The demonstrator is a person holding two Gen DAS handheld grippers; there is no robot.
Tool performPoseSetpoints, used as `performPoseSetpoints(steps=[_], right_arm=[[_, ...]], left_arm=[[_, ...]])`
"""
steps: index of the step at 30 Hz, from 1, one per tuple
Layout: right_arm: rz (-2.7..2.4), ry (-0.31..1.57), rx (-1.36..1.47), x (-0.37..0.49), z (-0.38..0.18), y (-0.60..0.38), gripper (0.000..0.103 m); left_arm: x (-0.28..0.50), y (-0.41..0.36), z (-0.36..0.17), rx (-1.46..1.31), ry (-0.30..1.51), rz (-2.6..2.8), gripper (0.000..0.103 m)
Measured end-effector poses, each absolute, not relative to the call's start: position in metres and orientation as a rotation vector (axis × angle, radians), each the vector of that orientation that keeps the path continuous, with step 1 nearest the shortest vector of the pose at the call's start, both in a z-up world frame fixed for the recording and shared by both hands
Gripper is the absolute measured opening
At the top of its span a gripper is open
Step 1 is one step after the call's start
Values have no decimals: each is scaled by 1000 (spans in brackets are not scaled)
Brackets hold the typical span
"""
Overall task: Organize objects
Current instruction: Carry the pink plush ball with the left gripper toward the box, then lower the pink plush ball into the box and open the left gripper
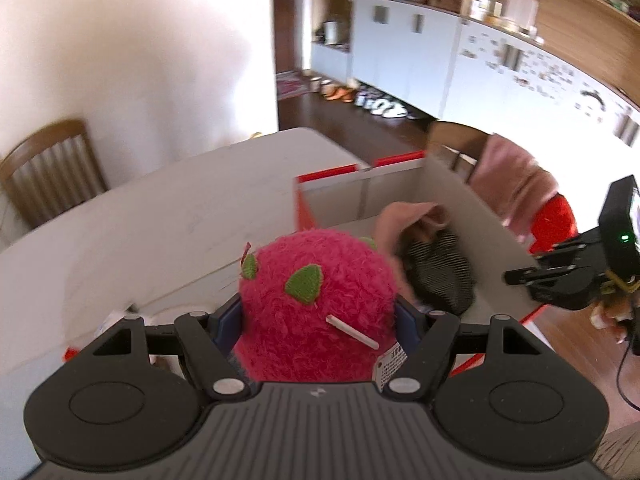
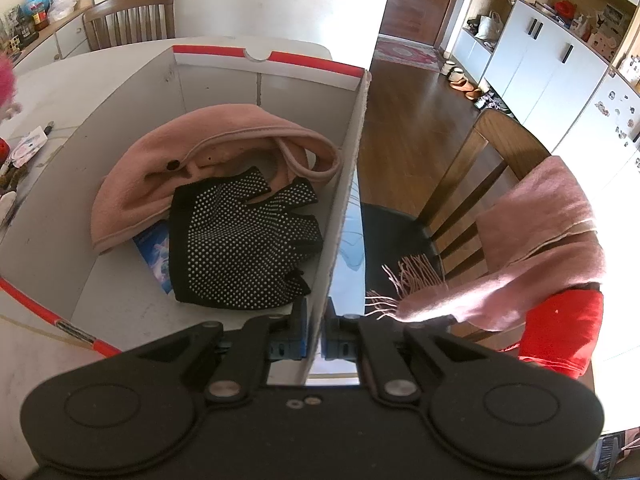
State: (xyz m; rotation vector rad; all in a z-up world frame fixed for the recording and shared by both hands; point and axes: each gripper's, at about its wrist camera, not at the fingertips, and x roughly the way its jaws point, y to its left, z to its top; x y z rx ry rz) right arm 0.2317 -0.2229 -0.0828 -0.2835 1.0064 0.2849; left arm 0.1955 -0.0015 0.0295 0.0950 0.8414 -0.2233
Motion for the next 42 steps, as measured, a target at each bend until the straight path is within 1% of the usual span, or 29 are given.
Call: performPoseSetpoints(steps=[9,20,32,42], right_arm=[[294,1002,-286,231,-83,-224,6],[306,1002,-285,230,-82,-223,6],[317,1002,-293,229,-81,-224,6],[329,1003,-306,228,-81,-224,6]], left_arm=[[226,-74,29,209,832,-359,74],[270,-136,-1,300,871,-418,74],[314,-161,-44,364,953,-393,74],[332,-170,-74,424,999,-380,74]])
